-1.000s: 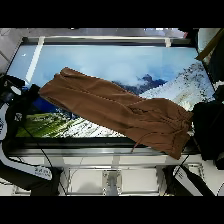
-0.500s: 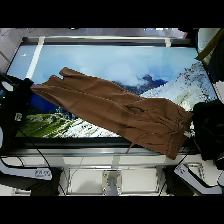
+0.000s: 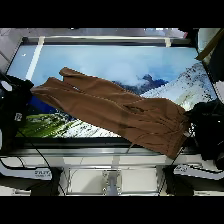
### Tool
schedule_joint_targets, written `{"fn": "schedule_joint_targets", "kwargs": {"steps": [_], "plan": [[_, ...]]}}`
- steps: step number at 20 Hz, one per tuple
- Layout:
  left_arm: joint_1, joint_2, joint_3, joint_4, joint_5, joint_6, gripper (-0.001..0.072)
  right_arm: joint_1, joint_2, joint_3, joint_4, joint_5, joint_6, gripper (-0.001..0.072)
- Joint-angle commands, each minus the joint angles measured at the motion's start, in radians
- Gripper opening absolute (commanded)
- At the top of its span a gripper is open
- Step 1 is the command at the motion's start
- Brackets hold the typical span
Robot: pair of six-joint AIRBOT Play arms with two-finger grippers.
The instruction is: Fold the clothes and pants, and hang the long-sleeved shirts on hangers.
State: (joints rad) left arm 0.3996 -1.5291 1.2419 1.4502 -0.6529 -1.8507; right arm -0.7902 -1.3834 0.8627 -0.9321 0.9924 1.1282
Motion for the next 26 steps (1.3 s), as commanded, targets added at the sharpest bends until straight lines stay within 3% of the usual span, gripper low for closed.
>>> {"fn": "schedule_joint_targets", "kwargs": {"steps": [1,8,9,12,14,20,26], "plan": [[-0.001,0.001,0.001,0.046,-0.041,0.0,0.0012,0.024,-0.04,0.091,0.033,-0.064,-0.018,0.0539],[-0.001,0.001,0.001,0.043,-0.053,0.0,0.0011,0.024,-0.092,0.11,-0.007,-0.041,0.008,0.0535],[-0.001,0.001,0.001,0.042,-0.053,-0.002,0.0012,0.026,-0.11,0.11,-0.006,-0.032,0.008,0.0507],[0.0,0.001,0.001,0.042,-0.068,-0.005,0.0011,0.065,-0.14,0.11,-0.005,-0.055,0.003,0.0291],[0.004,0.003,0.001,0.042,-0.086,-0.034,0.0011,0.106,-0.14,0.124,-0.003,-0.098,0.003,0.0032],[0.051,0.076,-0.039,0.114,-0.193,-0.034,0.001,0.23,-0.155,0.364,0.018,-0.187,0.028,0.0033],[0.137,0.306,-0.332,0.117,-0.196,-0.034,0.001,0.327,-0.4,0.661,0.017,-0.185,0.121,0.0033]]}}
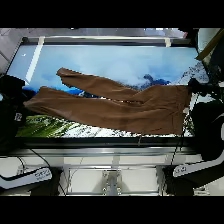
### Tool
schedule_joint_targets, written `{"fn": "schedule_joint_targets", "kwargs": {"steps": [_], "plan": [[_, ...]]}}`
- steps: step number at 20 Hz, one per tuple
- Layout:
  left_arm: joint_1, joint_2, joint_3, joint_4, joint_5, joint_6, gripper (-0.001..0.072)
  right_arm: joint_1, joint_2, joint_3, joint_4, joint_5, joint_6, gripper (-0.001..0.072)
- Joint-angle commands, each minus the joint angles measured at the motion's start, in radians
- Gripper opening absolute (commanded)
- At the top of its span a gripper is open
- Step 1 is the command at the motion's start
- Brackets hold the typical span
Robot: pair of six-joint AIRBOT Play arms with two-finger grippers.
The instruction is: Fold the clothes and pants, and hang the long-sleeved shirts on hangers.
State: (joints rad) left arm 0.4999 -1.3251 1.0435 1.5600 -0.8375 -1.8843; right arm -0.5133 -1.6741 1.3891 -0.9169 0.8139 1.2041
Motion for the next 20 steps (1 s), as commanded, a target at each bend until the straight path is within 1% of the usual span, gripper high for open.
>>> {"fn": "schedule_joint_targets", "kwargs": {"steps": [1,4,6,7,8,9,11,12,14,16,17,18,19,20], "plan": [[0.05,0.151,-0.204,0.011,-0.009,0.0,0.001,0.069,-0.164,0.191,0.002,-0.006,0.068,0.0033],[0.074,0.279,-0.37,0.011,0.017,0.0,0.001,0.097,-0.295,0.368,0.002,0.006,0.144,0.0033],[0.073,0.339,-0.413,-0.005,0.086,-0.001,0.001,0.101,-0.344,0.474,0.002,0.068,0.149,0.0042],[0.073,0.353,-0.413,-0.035,0.124,0.0,0.001,0.1,-0.348,0.507,-0.005,0.104,0.149,0.0135],[0.073,0.36,-0.413,-0.066,0.152,0.0,0.001,0.091,-0.346,0.541,-0.021,0.152,0.149,0.0357],[0.073,0.364,-0.413,-0.094,0.162,0.0,0.001,0.076,-0.341,0.576,-0.039,0.22,0.15,0.0422],[0.073,0.364,-0.413,-0.098,0.16,0.001,0.001,0.022,-0.311,0.647,-0.082,0.401,0.18,0.0423],[0.073,0.364,-0.413,-0.098,0.161,0.001,0.001,-0.017,-0.273,0.649,-0.087,0.49,0.18,0.0423],[0.073,0.365,-0.413,-0.098,0.161,0.008,0.001,-0.095,-0.172,0.603,-0.138,0.655,0.14,0.0423],[0.073,0.365,-0.413,-0.098,0.161,0.008,0.0011,-0.172,-0.06,0.494,-0.196,0.769,0.117,0.0427],[0.073,0.365,-0.413,-0.098,0.161,0.008,0.001,-0.213,-0.007,0.413,-0.184,0.794,0.106,0.0448],[0.073,0.365,-0.413,-0.098,0.161,0.008,0.001,-0.257,0.048,0.303,-0.158,0.764,0.108,0.045],[0.073,0.365,-0.413,-0.098,0.161,0.008,0.0011,-0.293,0.093,0.186,-0.134,0.763,0.105,0.0455],[0.073,0.365,-0.413,-0.098,0.161,0.008,0.001,-0.319,0.122,0.077,-0.122,0.763,0.094,0.0515]]}}
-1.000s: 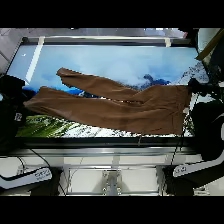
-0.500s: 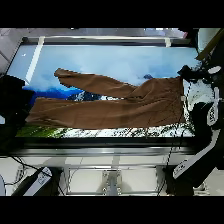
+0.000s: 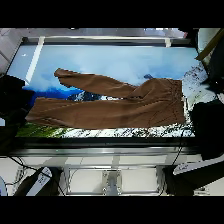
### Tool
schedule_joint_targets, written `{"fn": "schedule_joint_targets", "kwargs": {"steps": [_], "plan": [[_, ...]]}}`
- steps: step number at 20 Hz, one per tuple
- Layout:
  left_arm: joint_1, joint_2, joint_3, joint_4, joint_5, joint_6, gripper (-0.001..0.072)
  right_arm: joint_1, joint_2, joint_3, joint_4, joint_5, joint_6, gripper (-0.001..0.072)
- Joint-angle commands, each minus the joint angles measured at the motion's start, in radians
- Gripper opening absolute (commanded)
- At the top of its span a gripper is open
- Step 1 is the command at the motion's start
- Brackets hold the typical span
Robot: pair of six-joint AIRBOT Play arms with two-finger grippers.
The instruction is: Fold the clothes and pants, and hang the long-sleeved shirts on hangers.
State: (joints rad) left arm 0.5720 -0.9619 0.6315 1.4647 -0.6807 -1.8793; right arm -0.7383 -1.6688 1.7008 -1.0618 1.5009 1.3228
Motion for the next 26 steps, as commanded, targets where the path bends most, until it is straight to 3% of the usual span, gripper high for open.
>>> {"fn": "schedule_joint_targets", "kwargs": {"steps": [1,4,7,10,17,18,19,20,26], "plan": [[0.001,0.002,-0.001,-0.002,0.004,0.004,0.001,-0.114,0.134,-0.343,0.021,0.076,-0.026,0.0545],[0.001,0.003,-0.001,-0.003,-0.002,0.041,0.0011,-0.145,0.142,-0.628,0.025,0.048,-0.046,0.0544],[0.001,0.003,-0.001,-0.002,-0.028,0.067,0.001,-0.144,0.142,-0.801,0.114,-0.1,-0.11,0.0547],[0.001,0.003,-0.001,0.0,-0.046,0.09,0.001,-0.13,0.141,-0.853,0.223,-0.234,-0.163,0.055],[0.001,0.003,-0.001,0.001,-0.046,0.092,0.0011,-0.026,0.141,-0.85,0.262,-0.43,-0.166,0.0535],[0.001,0.003,-0.001,0.001,-0.046,0.092,0.001,-0.028,0.141,-0.846,0.266,-0.423,-0.166,0.0458],[0.001,0.003,-0.001,0.001,-0.046,0.092,0.001,-0.029,0.142,-0.837,0.261,-0.408,-0.166,0.0215],[0.001,0.003,-0.001,0.001,-0.045,0.092,0.001,-0.029,0.142,-0.824,0.253,-0.39,-0.166,0.0028],[0.002,0.028,0.005,0.027,-0.071,0.092,0.001,-0.029,0.216,-0.73,0.171,-0.284,-0.16,0.0033]]}}
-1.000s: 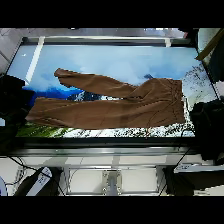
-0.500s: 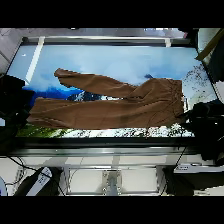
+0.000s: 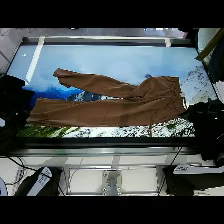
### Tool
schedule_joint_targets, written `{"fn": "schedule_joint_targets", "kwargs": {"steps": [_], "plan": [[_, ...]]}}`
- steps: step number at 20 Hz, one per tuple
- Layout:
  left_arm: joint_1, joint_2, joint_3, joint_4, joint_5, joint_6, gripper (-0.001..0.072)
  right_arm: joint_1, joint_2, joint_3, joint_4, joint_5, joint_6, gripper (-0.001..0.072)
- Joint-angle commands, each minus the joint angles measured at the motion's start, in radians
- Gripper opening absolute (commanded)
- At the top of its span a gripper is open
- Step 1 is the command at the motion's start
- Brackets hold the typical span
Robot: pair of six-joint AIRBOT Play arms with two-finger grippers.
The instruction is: Fold the clothes and pants, and hang the long-sleeved shirts on hangers.
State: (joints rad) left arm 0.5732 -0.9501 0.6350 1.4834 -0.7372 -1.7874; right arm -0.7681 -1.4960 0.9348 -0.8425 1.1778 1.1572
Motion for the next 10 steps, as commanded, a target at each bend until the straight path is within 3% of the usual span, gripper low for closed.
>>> {"fn": "schedule_joint_targets", "kwargs": {"steps": [1,6,10], "plan": [[0.001,0.03,0.002,0.009,-0.024,0.0,0.001,0.001,0.072,0.043,-0.089,0.039,0.021,0.0033],[0.001,0.086,-0.001,0.114,-0.175,0.0,0.001,0.001,0.157,0.045,-0.37,0.123,0.074,0.0033],[0.0,0.085,-0.058,0.14,-0.204,0.0,0.0011,0.001,0.157,-0.027,-0.438,0.11,0.081,0.0033]]}}
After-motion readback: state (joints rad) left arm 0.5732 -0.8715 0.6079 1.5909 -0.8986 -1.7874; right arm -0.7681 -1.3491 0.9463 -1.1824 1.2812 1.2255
